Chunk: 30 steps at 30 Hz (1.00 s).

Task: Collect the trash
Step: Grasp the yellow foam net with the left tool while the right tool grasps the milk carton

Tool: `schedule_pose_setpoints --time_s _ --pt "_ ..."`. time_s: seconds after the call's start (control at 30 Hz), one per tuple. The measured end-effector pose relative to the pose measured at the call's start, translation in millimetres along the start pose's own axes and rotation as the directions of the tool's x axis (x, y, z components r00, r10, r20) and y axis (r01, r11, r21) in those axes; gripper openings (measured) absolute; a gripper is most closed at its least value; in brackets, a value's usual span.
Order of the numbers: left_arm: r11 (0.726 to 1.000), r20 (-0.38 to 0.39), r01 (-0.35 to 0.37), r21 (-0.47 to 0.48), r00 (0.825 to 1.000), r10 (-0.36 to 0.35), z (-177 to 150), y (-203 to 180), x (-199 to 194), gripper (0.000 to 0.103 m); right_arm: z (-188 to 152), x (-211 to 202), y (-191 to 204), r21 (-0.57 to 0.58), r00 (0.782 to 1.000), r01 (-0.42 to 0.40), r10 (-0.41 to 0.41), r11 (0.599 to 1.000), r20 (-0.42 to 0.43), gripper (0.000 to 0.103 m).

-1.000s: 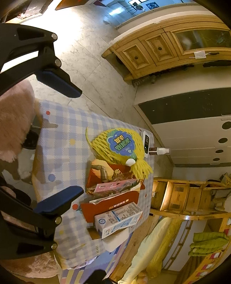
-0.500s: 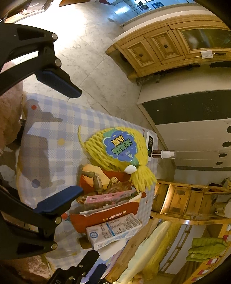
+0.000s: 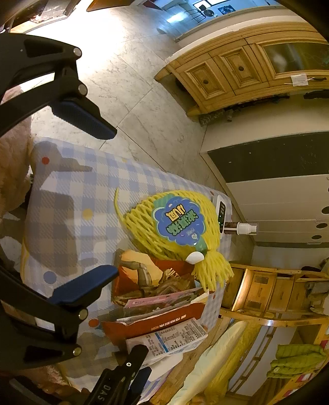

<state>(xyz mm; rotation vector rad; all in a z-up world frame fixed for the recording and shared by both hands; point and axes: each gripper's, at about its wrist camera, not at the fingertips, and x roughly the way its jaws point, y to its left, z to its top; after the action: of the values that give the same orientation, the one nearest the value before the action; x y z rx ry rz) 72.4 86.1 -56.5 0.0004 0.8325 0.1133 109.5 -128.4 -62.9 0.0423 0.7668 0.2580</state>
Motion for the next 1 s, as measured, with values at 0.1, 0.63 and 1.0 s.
schedule_pose_setpoints --time_s 0.1,0.63,1.0 --pt "1.0 0.0 -0.005 -0.013 1.0 0.005 -0.3 6.6 1.0 0.096 1.4 -8.5 -1.1 0.006 0.999 0.019 -0.019 1.0 0.028 0.071" --pt "0.993 0.012 0.117 -0.024 0.993 -0.117 12.4 20.8 33.4 0.071 8.2 -39.0 -1.8 -0.03 0.99 0.087 -0.083 0.996 0.116 0.071" --pt "0.986 -0.059 0.166 0.005 0.984 -0.165 24.8 9.0 62.4 0.049 6.0 -17.2 11.9 -0.09 0.994 0.097 -0.093 0.991 0.051 0.071"
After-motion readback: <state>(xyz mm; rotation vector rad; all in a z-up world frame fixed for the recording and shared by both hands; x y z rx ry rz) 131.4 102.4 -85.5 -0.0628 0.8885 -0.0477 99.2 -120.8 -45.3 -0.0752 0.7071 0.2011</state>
